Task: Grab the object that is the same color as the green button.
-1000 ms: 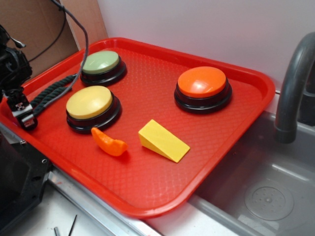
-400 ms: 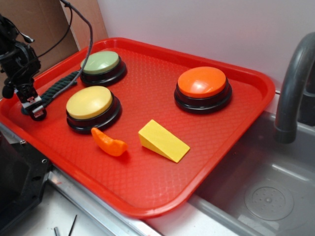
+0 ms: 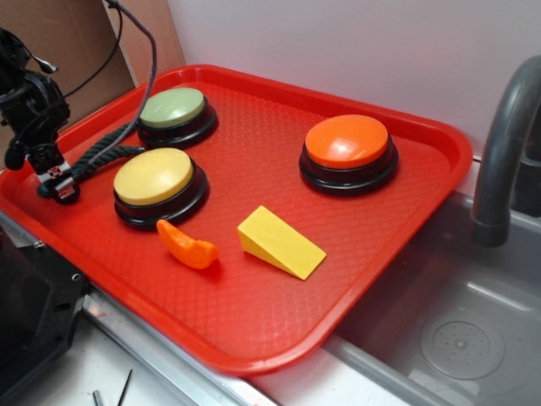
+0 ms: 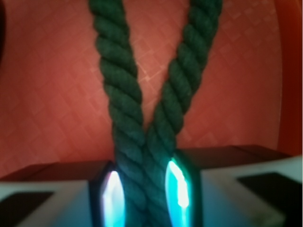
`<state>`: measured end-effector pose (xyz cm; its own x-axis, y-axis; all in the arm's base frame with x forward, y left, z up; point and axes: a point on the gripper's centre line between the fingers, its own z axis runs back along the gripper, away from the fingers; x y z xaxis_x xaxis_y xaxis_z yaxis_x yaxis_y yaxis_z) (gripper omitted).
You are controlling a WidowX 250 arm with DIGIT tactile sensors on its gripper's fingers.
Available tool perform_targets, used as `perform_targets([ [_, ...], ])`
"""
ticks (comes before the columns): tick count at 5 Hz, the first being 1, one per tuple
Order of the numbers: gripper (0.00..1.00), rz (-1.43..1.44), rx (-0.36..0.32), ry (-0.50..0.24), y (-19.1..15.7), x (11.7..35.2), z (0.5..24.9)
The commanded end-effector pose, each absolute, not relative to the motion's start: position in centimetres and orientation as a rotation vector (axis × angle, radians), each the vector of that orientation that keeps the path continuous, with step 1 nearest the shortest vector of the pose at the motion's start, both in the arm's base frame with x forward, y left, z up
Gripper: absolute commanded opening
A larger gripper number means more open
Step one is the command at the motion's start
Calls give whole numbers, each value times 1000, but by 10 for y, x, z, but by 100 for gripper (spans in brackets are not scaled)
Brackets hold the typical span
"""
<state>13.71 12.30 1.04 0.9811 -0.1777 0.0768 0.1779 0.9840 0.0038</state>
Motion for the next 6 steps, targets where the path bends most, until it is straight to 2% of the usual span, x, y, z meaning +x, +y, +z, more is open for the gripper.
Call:
perform_targets([
  [1, 0, -118, -86, -60, 107, 126, 31],
  [2, 0, -90, -68, -104, 101, 124, 73],
  [3, 0, -53, -62, -131, 102, 121, 100],
  [4, 0, -22, -56, -144, 109, 123, 113],
  [5, 100, -134, -64, -109, 109, 130, 91],
  [6, 100, -366, -79, -123, 95, 137, 58],
])
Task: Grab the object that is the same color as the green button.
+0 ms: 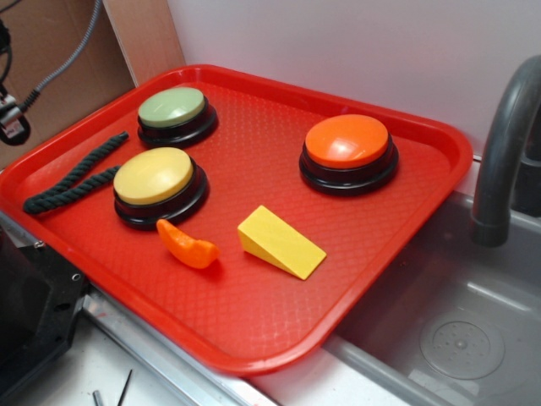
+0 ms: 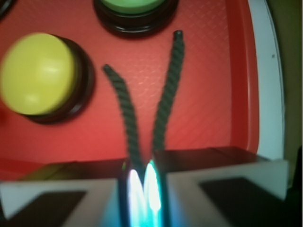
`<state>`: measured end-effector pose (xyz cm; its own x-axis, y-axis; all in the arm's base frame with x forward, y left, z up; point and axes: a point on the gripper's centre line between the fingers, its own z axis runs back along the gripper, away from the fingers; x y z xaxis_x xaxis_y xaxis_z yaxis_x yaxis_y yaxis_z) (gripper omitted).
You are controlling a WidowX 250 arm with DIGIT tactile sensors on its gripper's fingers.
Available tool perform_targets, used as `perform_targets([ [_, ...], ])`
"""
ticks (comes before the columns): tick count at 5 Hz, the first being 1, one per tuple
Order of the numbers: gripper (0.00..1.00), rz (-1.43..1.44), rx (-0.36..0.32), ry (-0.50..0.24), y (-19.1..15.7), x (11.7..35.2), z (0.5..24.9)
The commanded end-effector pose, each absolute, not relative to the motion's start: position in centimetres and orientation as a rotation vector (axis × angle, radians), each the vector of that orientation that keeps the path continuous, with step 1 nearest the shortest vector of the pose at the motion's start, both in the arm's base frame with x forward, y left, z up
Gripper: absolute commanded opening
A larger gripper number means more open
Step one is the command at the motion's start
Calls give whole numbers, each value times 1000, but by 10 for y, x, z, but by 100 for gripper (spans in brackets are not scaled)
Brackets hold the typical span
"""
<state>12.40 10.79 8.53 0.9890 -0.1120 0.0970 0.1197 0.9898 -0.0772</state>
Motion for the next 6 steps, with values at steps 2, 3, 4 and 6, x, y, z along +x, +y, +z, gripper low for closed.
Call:
perform_targets([
  [2, 100, -655, -85, -168, 76, 141, 51],
  [3, 100, -696, -67, -175, 73, 150, 46],
  [4, 100, -692, -44, -133, 80, 157, 35],
  [6, 100, -693, -57, -109, 79, 159, 19],
])
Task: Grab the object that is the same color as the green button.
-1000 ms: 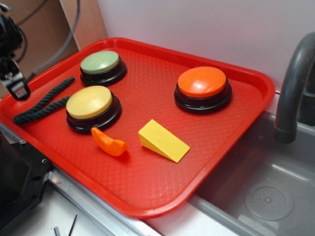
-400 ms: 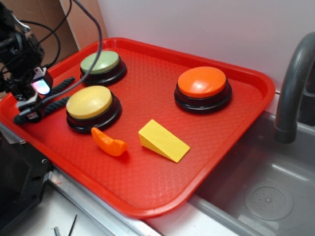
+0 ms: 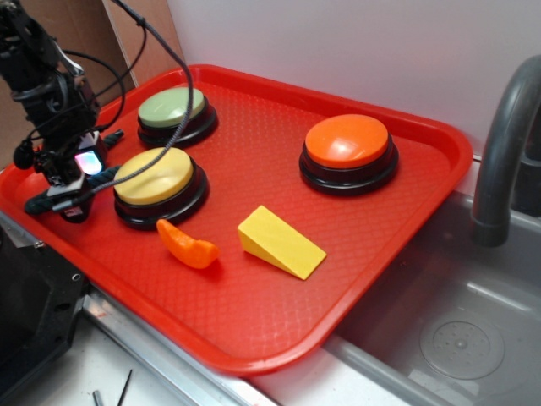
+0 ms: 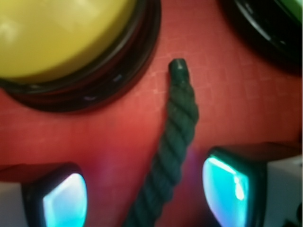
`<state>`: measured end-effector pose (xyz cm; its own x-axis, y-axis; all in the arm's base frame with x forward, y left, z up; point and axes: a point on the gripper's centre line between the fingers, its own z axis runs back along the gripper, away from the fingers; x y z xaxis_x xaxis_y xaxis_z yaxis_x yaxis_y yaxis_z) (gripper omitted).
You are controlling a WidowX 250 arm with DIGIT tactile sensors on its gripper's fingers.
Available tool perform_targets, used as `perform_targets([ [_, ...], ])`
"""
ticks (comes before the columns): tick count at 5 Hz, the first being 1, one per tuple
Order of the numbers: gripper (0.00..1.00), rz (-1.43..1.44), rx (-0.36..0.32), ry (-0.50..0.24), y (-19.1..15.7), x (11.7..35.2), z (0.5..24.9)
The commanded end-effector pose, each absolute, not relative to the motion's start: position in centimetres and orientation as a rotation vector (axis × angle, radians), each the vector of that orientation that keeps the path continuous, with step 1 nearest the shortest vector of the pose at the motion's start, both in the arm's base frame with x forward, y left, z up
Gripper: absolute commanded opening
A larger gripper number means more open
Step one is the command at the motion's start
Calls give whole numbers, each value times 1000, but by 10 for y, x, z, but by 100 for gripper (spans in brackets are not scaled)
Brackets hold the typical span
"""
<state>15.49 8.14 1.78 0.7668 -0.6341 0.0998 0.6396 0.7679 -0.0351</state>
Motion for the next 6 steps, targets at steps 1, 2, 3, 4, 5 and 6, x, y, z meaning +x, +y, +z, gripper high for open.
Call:
perform_targets([
  [1, 35, -683, -65, -122, 79, 156, 17],
  [2, 0, -652, -64, -137, 80, 153, 16],
  [3, 0, -619, -70, -155, 82, 150, 18],
  [4, 0, -592, -60, -155, 83, 148, 20],
  [5, 0, -535, -45, -145, 87, 145, 23],
  [6, 0, -504, -7, -115, 88, 144, 20],
])
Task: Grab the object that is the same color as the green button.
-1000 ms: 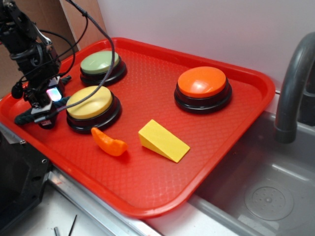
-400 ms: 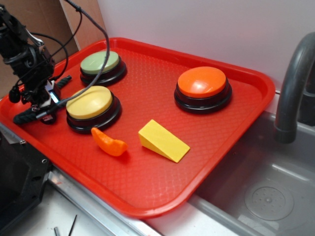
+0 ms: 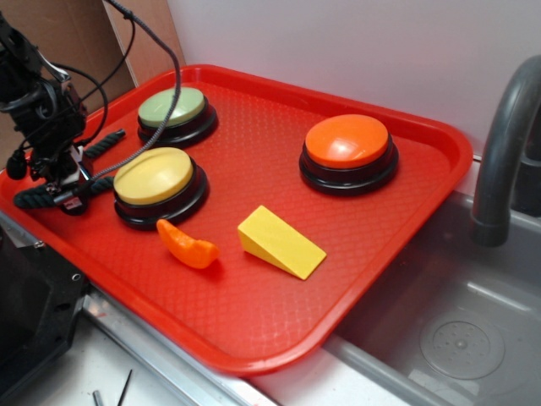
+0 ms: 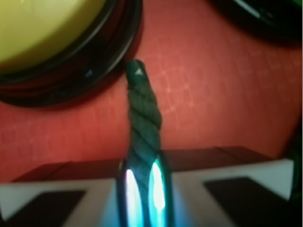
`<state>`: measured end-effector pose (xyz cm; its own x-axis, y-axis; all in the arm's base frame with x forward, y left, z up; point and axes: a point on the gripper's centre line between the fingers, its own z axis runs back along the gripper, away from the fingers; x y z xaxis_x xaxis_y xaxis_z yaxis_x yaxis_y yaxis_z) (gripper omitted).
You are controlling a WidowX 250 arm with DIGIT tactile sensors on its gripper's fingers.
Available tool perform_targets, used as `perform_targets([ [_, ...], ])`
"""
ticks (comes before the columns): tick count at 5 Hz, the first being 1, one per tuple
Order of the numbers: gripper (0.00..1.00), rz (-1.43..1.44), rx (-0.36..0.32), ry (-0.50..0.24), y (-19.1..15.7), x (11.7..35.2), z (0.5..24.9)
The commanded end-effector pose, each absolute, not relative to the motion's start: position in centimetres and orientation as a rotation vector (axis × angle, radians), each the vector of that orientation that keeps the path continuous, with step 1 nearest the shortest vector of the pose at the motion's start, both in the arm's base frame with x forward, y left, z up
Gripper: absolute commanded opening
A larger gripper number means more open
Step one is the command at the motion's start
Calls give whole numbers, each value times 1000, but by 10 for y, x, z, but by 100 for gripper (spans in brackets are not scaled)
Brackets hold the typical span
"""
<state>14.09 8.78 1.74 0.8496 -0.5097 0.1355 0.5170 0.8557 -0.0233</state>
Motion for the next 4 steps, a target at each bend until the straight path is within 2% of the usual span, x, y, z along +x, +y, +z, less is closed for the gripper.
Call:
perform_targets([
  [1, 0, -438, 10, -123, 91, 139, 34],
  [3, 0, -127, -38, -253, 113, 121, 129],
  [4, 0, -11, -43, -277, 123, 112, 164],
])
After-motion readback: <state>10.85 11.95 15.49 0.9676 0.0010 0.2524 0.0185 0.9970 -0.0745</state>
